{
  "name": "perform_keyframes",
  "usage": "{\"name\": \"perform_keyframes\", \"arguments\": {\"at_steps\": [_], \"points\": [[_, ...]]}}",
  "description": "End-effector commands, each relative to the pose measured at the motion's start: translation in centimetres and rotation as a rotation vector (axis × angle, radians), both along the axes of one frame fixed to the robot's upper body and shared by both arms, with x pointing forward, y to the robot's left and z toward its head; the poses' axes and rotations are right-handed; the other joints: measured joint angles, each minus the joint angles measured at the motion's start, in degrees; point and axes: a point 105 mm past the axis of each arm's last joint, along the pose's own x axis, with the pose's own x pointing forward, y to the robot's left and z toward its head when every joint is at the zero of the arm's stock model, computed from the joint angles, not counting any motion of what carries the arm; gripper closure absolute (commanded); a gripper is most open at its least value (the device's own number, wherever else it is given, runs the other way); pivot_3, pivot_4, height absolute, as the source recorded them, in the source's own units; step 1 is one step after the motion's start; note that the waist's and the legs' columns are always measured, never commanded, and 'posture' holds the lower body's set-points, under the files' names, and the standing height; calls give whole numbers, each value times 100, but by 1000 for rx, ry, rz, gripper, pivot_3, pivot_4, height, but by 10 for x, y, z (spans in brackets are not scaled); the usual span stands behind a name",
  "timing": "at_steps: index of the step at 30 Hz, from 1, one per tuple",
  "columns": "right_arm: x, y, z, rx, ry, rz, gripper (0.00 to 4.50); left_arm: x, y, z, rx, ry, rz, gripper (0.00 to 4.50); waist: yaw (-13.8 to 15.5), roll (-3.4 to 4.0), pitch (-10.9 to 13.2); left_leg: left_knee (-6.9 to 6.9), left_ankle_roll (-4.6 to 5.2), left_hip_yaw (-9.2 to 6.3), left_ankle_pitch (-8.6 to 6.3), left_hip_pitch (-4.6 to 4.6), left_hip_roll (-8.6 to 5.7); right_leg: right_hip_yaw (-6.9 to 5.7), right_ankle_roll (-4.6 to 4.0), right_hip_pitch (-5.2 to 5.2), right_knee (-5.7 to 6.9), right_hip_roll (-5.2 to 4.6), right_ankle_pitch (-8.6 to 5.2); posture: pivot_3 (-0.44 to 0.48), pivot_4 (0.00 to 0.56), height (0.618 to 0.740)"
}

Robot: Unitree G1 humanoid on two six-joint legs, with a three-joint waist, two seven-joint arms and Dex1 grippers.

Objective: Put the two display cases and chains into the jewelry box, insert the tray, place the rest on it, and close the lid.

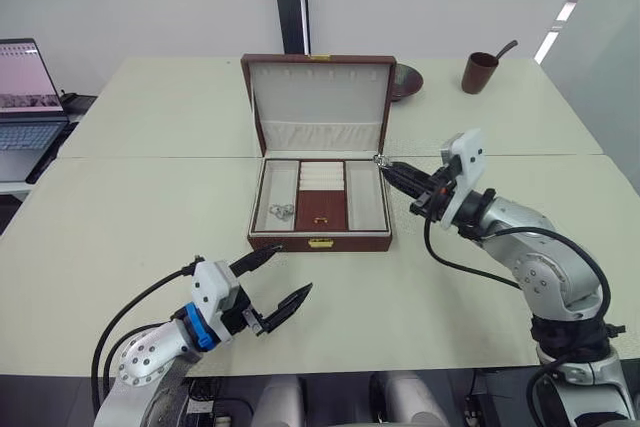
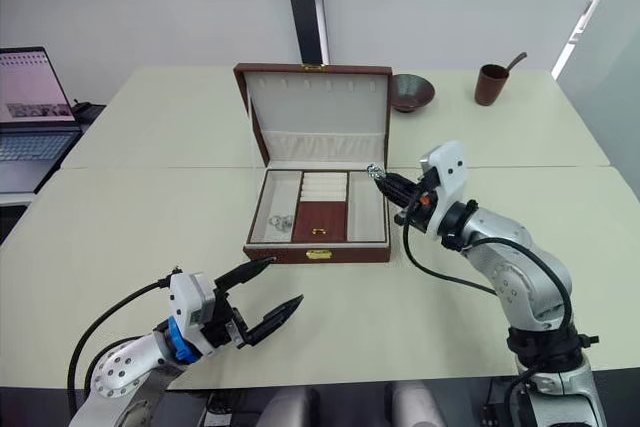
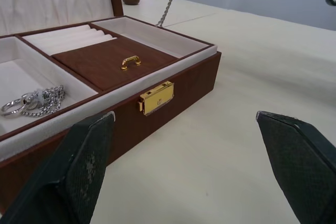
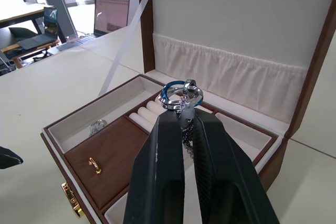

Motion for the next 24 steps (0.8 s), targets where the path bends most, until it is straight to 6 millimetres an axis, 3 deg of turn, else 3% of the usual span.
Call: {"name": "perform_keyframes", "arguments": {"at_steps": [1, 5, 10, 13, 15, 24], "points": [[3, 4, 10, 2, -60, 13, 4482, -6, -1, 11, 0, -63, 18, 0, 0, 0, 0, 0, 0, 1, 0, 0, 0, 1, 0, 0, 0, 0, 0, 0, 150, 740], [6, 8, 2, -15, -48, 21, 4482, -10, 3, 8, 2, -62, 38, 0, -1, 3, 2, 0, 0, 2, 0, 1, 0, 1, 0, -1, 0, 0, 0, 0, 150, 740], [8, 7, -26, -96, -3, 27, 4482, -14, 8, 4, 4, -62, 52, 0, -1, 3, 2, 0, 0, 3, 0, 0, -1, 2, 0, -1, 0, 0, 0, 0, 150, 740], [8, 7, -29, -108, -1, 28, 4482, -14, 10, 1, 5, -64, 58, 0, 0, 3, 3, 0, 0, 2, 0, 0, -1, 1, -1, -2, 0, 0, 0, 0, 150, 740], [9, 8, -27, -107, -8, 32, 3775, -13, 11, -2, 5, -64, 59, 0, 1, 4, 3, 0, 0, 4, 0, 0, -1, 3, -1, -2, 0, 0, 0, 0, 150, 740], [6, 4, -10, -36, -41, 39, 1429, -5, 10, -8, 6, -72, 54, 0, 0, 5, 4, 0, 0, 3, 0, -1, -1, 1, 0, -1, 0, 0, 0, 0, 150, 740]]}}
